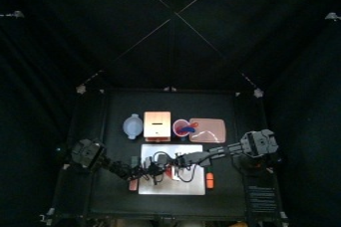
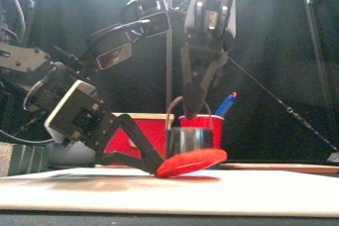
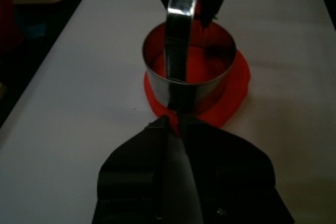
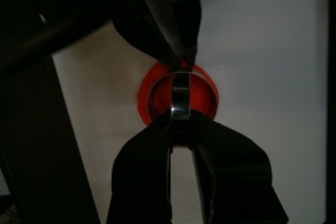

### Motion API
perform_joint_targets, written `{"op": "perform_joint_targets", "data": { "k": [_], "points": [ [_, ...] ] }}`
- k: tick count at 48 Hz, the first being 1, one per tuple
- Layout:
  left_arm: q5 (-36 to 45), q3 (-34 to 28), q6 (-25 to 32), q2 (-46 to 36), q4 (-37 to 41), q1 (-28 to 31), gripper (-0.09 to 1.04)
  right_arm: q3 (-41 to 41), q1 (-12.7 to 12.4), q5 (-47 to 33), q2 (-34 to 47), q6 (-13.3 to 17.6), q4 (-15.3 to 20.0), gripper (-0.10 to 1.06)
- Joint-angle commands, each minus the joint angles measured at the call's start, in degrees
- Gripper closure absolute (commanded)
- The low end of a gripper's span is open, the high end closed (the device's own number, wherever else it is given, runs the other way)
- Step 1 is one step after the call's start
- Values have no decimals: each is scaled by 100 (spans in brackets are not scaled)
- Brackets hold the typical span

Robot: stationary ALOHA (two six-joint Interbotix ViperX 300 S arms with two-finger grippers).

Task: Get the cutter from the drawer then cut the dough then place the extra dough in the bowl
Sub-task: Place the extra dough in the bowl

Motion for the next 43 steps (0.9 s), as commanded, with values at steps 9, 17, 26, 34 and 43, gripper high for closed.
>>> {"op": "perform_joint_targets", "data": {
  "k": [9, 17, 26, 34, 43],
  "points": [
    [26, 0, 9, -18, -35, 26, 34, 272, -44, 9, -949, 114, -272, 54],
    [26, 35, 18, -70, -26, 44, 34, 923, -123, 88, -1318, 123, -281, 54],
    [26, 132, 53, -378, -9, 123, 34, 1916, -404, -97, -1635, 202, -237, 54],
    [26, 246, 202, -756, 26, 211, 32, 2417, -492, -765, -1837, 290, -237, 53],
    [26, 246, 580, -1028, 9, 229, 31, 2549, -475, -1090, -1934, 308, -264, 40]
  ]
}}
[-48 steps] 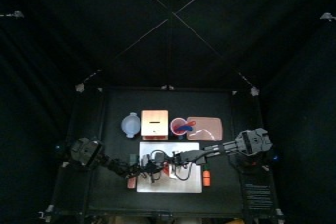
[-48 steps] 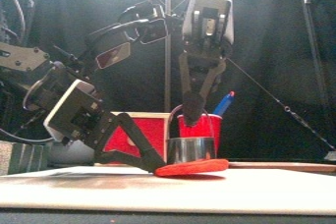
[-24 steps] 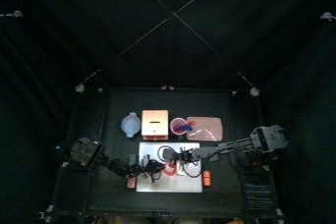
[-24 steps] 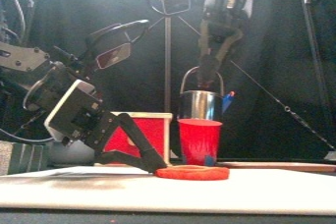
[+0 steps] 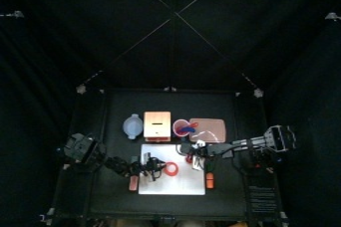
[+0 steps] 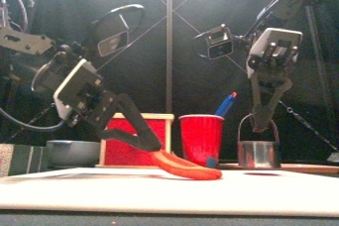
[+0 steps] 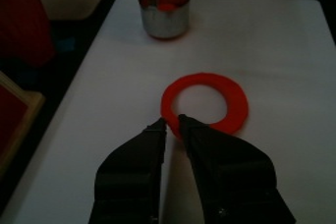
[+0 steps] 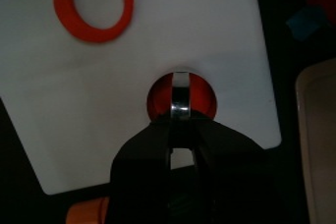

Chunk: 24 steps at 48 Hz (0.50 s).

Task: Get the cutter from the drawer then cut the dough then place the extra dough in the bowl
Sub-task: Place the extra dough in the bowl

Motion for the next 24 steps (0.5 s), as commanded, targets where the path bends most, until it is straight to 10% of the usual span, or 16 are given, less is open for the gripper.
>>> {"op": "perform_joint_targets", "data": {
  "k": [1, 11, 24],
  "points": [
    [-35, -53, 176, -264, 9, 18, 31, -26, 0, -167, -220, 9, -18, 37],
    [-35, -62, 396, -290, -26, 18, 30, -44, 9, -185, -220, 18, -35, 15],
    [-35, -44, 396, -510, -202, 18, 20, -97, 9, -211, -220, 26, -62, 14]
  ]
}}
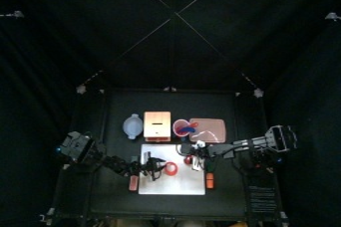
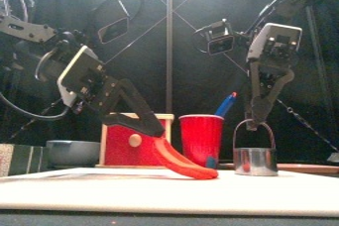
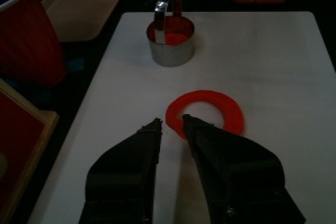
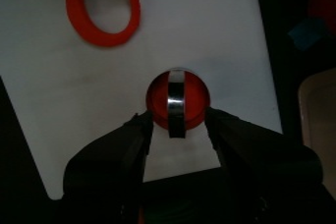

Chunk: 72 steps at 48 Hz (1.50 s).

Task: Get the cutter from the drawer then cut the dough then place the extra dough in the bowl
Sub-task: Place the extra dough in the bowl

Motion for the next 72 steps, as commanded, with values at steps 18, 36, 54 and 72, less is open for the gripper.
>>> {"op": "perform_joint_targets", "data": {
  "k": [18, 36, 54, 72],
  "points": [
    [-26, -105, -26, -483, -176, 35, 11, -97, 0, -62, -185, 9, -35, 14],
    [1195, -290, 53, 123, -62, 712, 12, -114, 9, -53, -185, 9, -79, 14],
    [2127, -439, 18, 132, 519, 1055, 15, -79, 9, -62, -158, 0, -70, 14],
    [2435, -431, 18, 114, 773, 1063, 32, -62, 18, -62, -158, 9, -44, 14]
  ]
}}
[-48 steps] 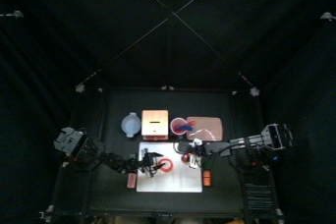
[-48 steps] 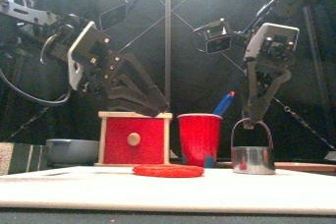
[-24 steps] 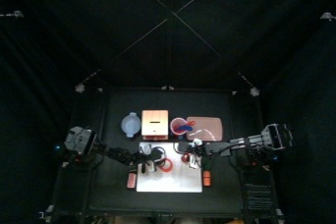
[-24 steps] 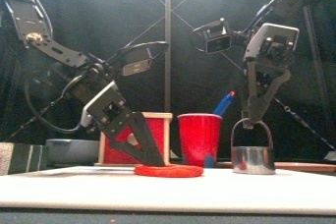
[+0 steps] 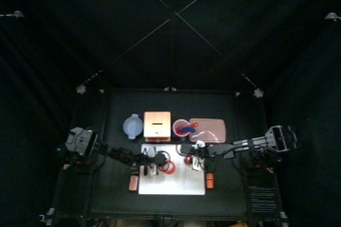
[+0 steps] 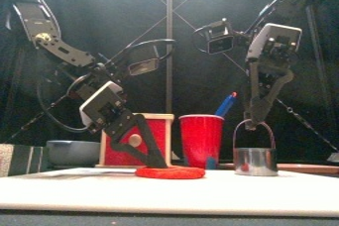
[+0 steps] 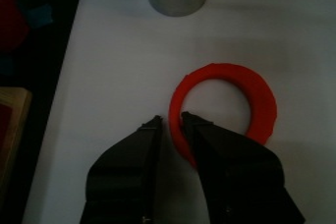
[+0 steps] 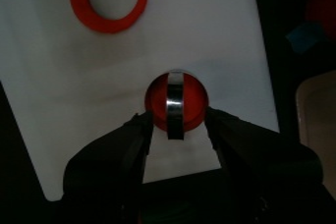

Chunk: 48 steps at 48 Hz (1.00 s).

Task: Get the cutter from the drawer then cut the dough then place the extra dough in the bowl
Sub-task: Place the extra dough in the bowl

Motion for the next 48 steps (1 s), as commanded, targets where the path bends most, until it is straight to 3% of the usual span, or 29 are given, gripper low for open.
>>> {"op": "perform_joint_targets", "data": {
  "k": [1, 21, 36, 48],
  "points": [
    [44, -26, -18, -88, 9, -9, 34, -62, 9, -35, -149, 9, 26, 14],
    [-176, 18, -9, -606, 149, -35, 36, -53, 0, -35, -149, 9, 26, 14],
    [-642, 659, 0, -2285, 492, 141, 36, -70, -26, -105, -167, 70, 53, 14],
    [-879, 967, 26, -3700, 738, 1037, 35, -44, -35, -193, -158, 79, -9, 14]
  ]
}}
